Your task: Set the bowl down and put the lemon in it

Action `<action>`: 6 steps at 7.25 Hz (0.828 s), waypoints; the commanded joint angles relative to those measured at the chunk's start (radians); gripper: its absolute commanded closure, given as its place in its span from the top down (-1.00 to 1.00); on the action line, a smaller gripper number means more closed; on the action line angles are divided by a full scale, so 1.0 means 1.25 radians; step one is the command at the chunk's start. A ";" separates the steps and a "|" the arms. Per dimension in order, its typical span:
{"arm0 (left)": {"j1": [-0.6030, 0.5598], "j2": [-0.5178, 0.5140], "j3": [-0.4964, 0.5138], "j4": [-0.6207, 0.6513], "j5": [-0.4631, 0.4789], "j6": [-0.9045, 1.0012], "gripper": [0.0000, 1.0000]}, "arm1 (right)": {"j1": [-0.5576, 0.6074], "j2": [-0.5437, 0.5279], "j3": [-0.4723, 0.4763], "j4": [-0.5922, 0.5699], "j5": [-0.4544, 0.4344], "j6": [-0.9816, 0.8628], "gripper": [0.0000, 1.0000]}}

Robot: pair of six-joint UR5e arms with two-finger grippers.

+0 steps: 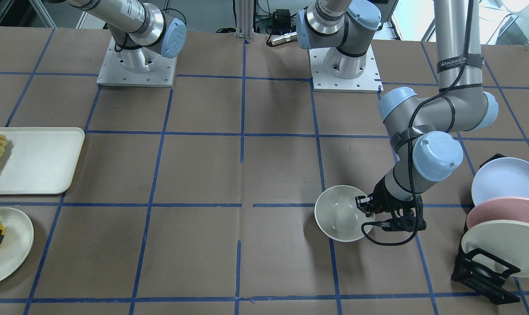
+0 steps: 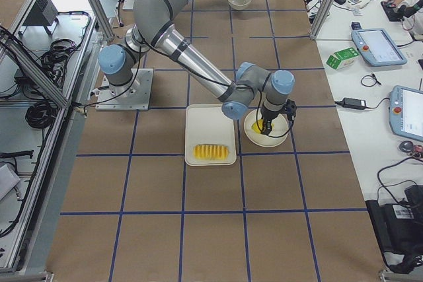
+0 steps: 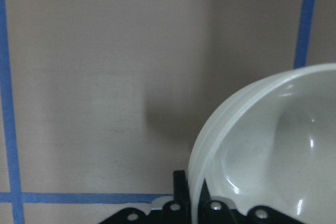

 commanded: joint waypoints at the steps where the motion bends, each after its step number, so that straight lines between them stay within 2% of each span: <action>1: -0.114 0.021 0.007 0.001 -0.048 -0.197 -1.00 | 0.002 -0.048 0.000 0.052 0.001 0.001 -1.00; 3: -0.246 -0.005 0.004 0.015 -0.052 -0.402 -1.00 | 0.013 -0.113 -0.011 0.157 0.013 0.068 -1.00; 5: -0.303 -0.032 -0.003 0.098 -0.049 -0.416 -1.00 | 0.074 -0.151 -0.019 0.214 0.010 0.132 -1.00; 6: -0.303 -0.043 0.002 0.101 -0.047 -0.415 -1.00 | 0.091 -0.161 -0.020 0.227 0.013 0.175 -1.00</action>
